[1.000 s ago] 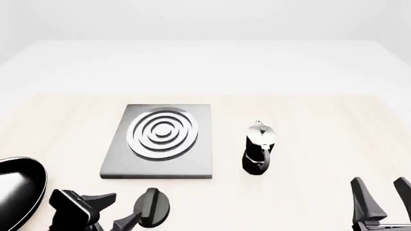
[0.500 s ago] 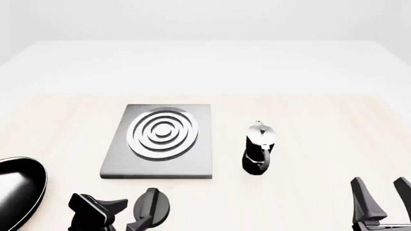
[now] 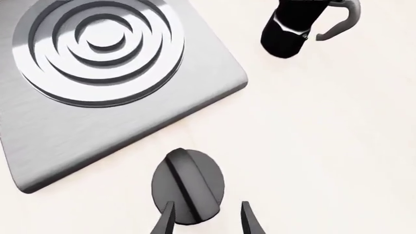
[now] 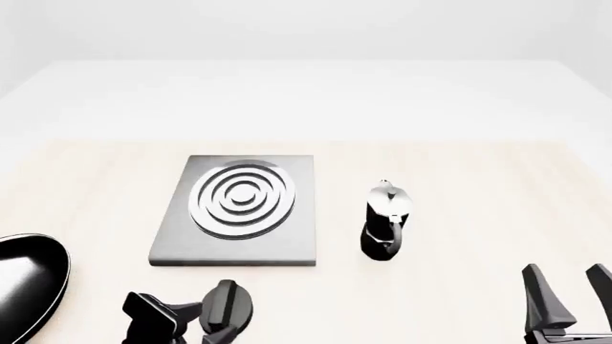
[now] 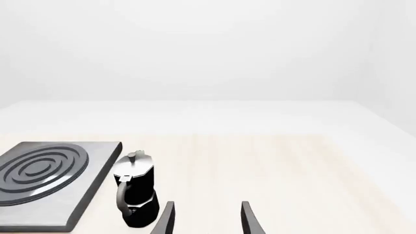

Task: Turn on the stove and put the frying pan on it.

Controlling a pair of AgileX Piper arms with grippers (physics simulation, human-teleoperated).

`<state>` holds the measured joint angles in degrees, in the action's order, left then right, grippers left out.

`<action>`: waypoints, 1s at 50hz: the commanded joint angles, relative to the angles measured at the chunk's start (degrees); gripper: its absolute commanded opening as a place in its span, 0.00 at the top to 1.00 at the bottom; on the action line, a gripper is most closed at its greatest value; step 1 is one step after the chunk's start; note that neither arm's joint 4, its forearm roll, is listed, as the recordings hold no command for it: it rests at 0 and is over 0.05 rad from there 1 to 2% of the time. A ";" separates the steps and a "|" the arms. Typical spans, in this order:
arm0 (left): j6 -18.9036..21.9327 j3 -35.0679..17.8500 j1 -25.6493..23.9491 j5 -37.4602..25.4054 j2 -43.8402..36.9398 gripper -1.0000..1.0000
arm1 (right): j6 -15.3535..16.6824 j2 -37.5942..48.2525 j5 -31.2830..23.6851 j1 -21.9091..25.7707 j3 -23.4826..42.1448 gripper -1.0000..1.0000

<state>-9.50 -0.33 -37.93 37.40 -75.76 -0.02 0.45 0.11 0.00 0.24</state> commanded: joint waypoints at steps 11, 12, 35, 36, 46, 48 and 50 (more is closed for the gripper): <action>-4.06 -0.74 -5.40 13.65 -15.07 0.00 | 0.00 0.00 0.00 -0.01 0.00 0.00; -4.64 -0.92 -6.23 13.68 -15.27 0.00 | -0.01 0.00 0.00 0.00 0.00 0.00; -8.07 -4.05 -12.44 15.04 -19.09 0.00 | 0.00 0.00 0.00 0.00 0.00 0.00; -7.58 -4.80 -12.42 12.26 -16.33 0.00 | 0.00 0.02 0.00 0.00 0.00 0.00; -5.72 -5.33 -12.76 -2.71 1.94 0.00 | 0.01 0.00 0.00 -0.01 0.00 0.00; -5.55 -5.83 -12.88 -6.99 6.72 0.00 | -0.01 0.01 0.00 0.00 0.00 0.00; -4.88 -6.26 -12.69 -10.36 10.52 0.00 | 0.00 0.01 0.00 0.00 0.00 0.00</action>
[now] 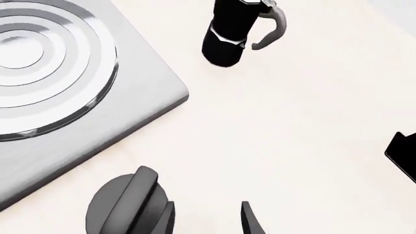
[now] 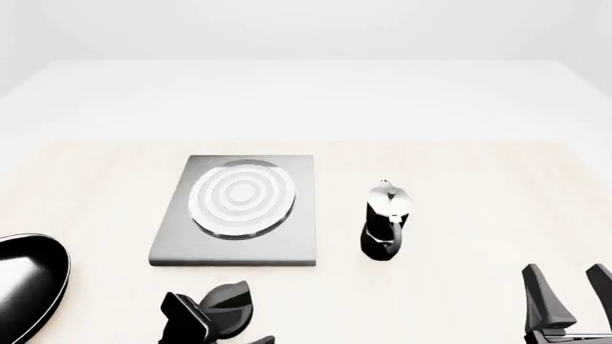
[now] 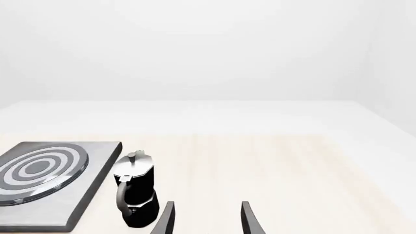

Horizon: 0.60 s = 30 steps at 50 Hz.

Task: Turn on the stove and put the frying pan on it.

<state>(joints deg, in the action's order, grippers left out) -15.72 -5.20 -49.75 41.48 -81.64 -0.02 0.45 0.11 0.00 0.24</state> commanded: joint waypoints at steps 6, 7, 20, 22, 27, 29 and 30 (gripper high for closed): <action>2.93 -3.02 0.11 -23.99 26.58 0.00 | 0.01 -0.01 0.00 -0.01 0.00 0.00; 3.84 -3.53 0.79 -26.93 30.00 0.00 | 0.00 0.00 0.00 0.00 0.00 0.00; 7.89 -7.57 4.01 -41.94 44.37 0.00 | -0.01 0.00 0.00 0.01 0.00 0.00; 8.64 -8.13 4.89 -43.60 45.82 0.00 | 0.00 0.01 0.00 0.01 0.00 0.00; 8.97 -9.04 5.65 -45.44 46.82 0.00 | -0.01 -0.01 0.00 0.00 0.00 0.00; 9.22 -9.33 5.84 -45.96 46.86 0.00 | 0.00 -0.01 0.00 0.00 0.00 0.00; 9.41 -9.55 6.72 -46.70 47.47 0.00 | 0.00 -0.01 0.00 0.00 0.00 0.00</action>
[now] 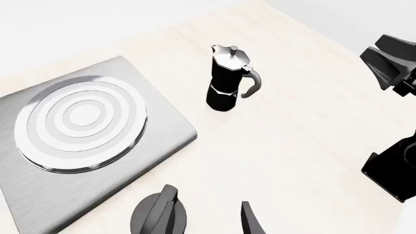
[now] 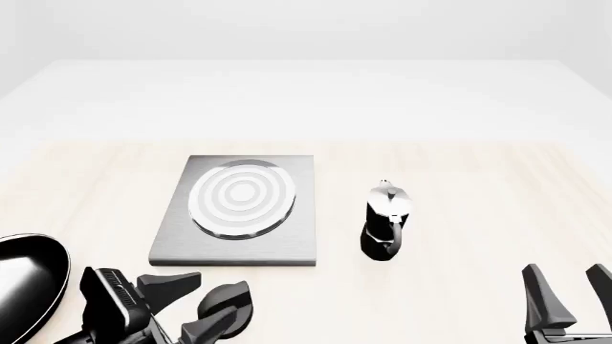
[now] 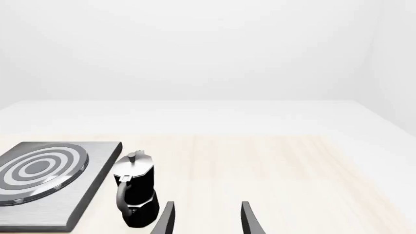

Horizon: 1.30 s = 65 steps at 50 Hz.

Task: Turn on the stove and put the frying pan on it.

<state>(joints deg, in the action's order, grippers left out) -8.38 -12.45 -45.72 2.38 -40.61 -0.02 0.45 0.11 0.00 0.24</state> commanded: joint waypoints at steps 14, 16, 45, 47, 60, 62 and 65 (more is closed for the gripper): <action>4.45 -3.78 5.11 -11.74 8.87 0.00 | 0.00 0.00 0.00 0.00 0.00 0.00; 4.54 -4.24 5.55 -12.70 9.78 0.00 | 0.01 0.00 0.00 -0.01 0.00 0.00; 13.23 -10.08 21.23 -31.80 23.05 0.00 | 0.01 0.00 0.00 0.00 0.00 0.00; 14.95 -10.74 23.19 -33.48 24.46 0.00 | 0.01 0.01 0.00 0.00 0.00 0.00; 20.96 -11.39 35.30 -39.55 30.11 0.00 | 0.02 0.00 0.00 -0.01 0.00 0.00; 20.27 -12.04 36.00 -40.11 30.58 0.00 | 0.00 0.01 0.00 0.00 0.00 0.00; 20.03 -12.74 36.82 -41.00 30.22 0.00 | 0.00 0.00 0.00 -0.01 0.00 0.00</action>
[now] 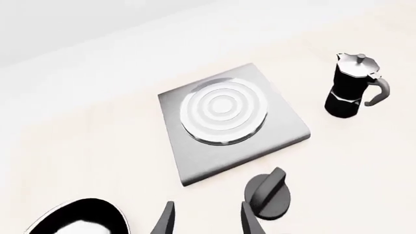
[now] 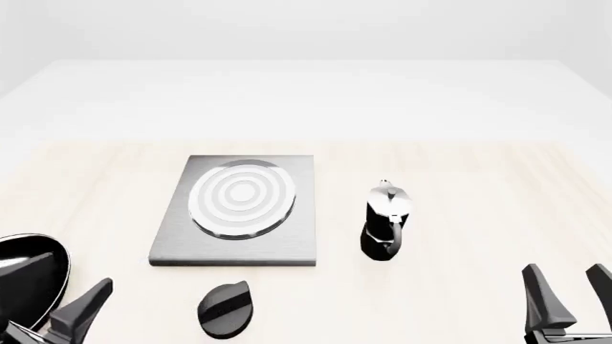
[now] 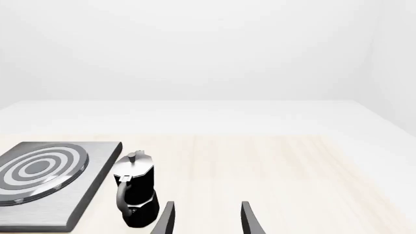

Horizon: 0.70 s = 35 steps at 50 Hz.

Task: Turn on the stove and put the frying pan on it.

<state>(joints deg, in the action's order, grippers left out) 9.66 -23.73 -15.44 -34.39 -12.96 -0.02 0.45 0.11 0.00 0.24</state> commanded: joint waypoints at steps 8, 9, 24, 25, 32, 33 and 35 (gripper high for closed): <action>1.57 -2.77 6.77 -6.48 3.53 0.00 | -0.01 0.00 0.00 -0.01 0.00 0.00; 1.21 -2.98 6.66 -6.66 3.40 0.00 | 0.01 -0.01 0.00 0.00 0.00 0.00; 0.46 -6.72 12.94 -10.98 3.11 0.00 | 0.00 0.00 0.00 0.01 0.00 0.00; 0.83 -7.09 14.06 -11.39 3.29 0.00 | 0.00 -0.01 0.00 -0.01 0.00 0.00; 0.99 -7.79 17.40 -12.93 1.40 0.00 | 0.00 0.00 0.00 -0.01 0.00 0.00; 0.94 -7.96 17.55 -13.25 1.12 0.00 | -0.01 -0.01 0.00 0.00 0.00 0.00; 0.78 -8.52 18.76 -14.14 0.76 0.00 | 0.00 -0.01 0.00 -0.01 0.00 0.00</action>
<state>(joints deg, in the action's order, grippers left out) 10.46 -30.41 -1.38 -45.56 -10.69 -0.02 0.44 0.11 0.00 0.24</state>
